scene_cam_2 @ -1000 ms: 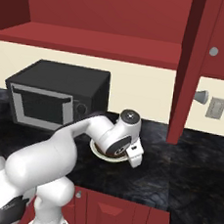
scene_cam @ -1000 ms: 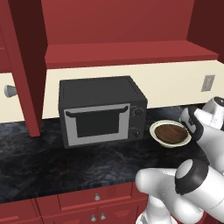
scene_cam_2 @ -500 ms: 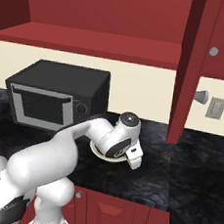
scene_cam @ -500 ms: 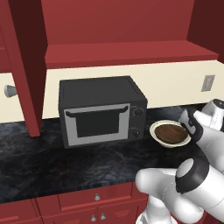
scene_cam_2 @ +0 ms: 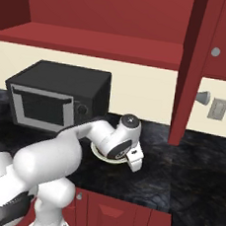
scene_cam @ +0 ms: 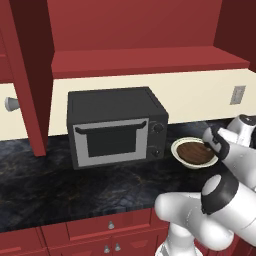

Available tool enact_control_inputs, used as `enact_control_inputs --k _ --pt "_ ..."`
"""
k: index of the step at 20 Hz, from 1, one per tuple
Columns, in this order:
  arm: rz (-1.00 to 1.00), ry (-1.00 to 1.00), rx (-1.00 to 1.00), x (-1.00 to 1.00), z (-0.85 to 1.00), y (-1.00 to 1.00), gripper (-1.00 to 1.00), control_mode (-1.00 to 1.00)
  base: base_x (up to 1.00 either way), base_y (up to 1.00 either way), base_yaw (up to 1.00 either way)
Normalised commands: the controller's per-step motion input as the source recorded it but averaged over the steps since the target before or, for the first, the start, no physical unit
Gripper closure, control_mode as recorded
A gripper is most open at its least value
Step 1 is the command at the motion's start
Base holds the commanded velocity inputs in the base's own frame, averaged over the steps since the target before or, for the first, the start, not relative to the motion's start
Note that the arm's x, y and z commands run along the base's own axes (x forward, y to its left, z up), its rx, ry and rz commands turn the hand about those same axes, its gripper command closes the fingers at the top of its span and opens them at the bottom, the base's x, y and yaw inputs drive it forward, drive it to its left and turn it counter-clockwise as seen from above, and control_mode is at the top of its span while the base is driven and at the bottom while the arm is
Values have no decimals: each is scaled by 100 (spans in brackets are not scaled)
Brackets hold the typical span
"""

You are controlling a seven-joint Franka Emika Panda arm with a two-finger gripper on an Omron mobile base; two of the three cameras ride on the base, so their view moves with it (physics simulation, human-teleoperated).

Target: Pick up the bowls on the counter and stack them on top of one another in the open cabinet. Place the smaller bowl on top of the larger bowl.

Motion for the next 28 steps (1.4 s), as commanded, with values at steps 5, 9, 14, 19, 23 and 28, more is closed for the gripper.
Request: enact_control_inputs --k 5,9,14,19,23,28 --pt "0 2 0 15 -16 0 -100 -100 0 0 0" --pt "0 0 0 14 -12 0 -100 -100 0 0 0" --pt "0 0 0 12 -9 0 -100 -100 0 0 0" --pt "0 0 0 8 -12 0 -100 -100 0 0 0" --pt "0 0 0 6 -12 0 -100 -100 0 0 0" --pt "0 0 0 5 -10 0 100 -100 0 0 0"
